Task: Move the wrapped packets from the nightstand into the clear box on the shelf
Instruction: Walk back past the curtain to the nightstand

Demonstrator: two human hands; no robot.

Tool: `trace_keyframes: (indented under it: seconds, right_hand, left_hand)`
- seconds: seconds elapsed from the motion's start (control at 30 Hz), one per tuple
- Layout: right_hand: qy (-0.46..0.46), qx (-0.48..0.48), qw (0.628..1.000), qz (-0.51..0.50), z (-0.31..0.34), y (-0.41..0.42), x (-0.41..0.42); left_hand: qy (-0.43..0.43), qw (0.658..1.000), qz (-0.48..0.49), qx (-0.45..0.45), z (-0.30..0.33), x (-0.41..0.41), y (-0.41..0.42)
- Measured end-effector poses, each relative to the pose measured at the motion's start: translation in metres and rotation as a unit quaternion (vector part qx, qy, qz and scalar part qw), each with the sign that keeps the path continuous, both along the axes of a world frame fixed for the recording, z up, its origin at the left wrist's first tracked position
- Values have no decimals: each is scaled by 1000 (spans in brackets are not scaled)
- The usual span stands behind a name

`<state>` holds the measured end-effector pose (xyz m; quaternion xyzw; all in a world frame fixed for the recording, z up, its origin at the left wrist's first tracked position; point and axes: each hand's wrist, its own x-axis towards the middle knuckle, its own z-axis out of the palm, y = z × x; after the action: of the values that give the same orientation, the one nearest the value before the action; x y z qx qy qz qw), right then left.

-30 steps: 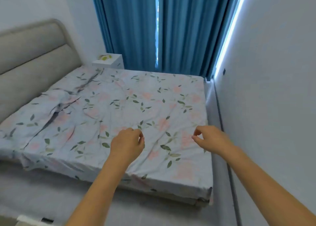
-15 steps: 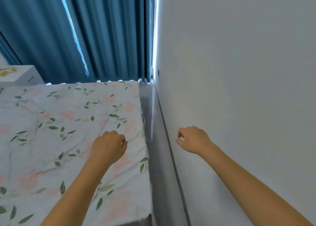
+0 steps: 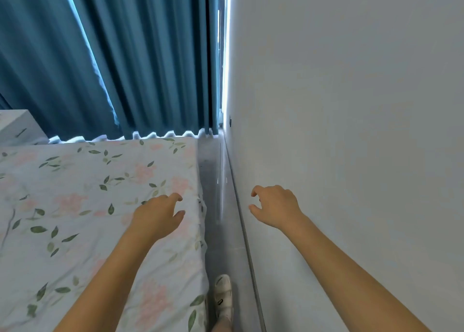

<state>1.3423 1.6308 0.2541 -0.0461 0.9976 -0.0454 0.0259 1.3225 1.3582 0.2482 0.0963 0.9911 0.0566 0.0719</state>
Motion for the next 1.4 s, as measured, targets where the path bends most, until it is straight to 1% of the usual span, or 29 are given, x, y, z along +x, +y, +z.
trace_keyframes:
  seconds: [0.07,0.17,0.3,0.5,0.63,0.77,0.93,1.07,1.17,1.27,1.4]
  right_hand:
    - [-9,5,1000,0,0,-2,-48]
    - [-33,23,999,17,-3,-6,-157]
    - [-74,55,995,41,5,-15,-283]
    - [-85,53,993,56,11,-16,-422]
    - [-106,54,991,60,8,-13,-515]
    - [-125,47,989,56,2,-7,-629]
    - [-102,56,991,62,0,8,-797]
    - [-63,27,995,74,18,5,-917]
    - [-58,21,995,78,31,-1,-984]
    - [-57,-1,996,73,36,-8,-1036]
    - [-63,-20,995,72,37,-21,-1100]
  left_hand:
    - [-5,1000,16,-13,-3,-44,-3]
    - [-17,999,44,-12,-11,-137,-17]
    - [-27,997,64,-37,1,-248,-39]
    - [-28,996,71,-42,20,-385,-41]
    - [-27,998,60,-22,17,-475,-30]
    - [-27,997,71,-17,5,-580,-24]
    - [-69,994,79,13,-7,-734,0]
    - [-52,994,95,35,3,-846,13]
    - [-20,995,93,25,18,-912,18]
    - [-36,995,91,9,25,-973,15]
    - [-42,991,124,21,29,-1050,-2]
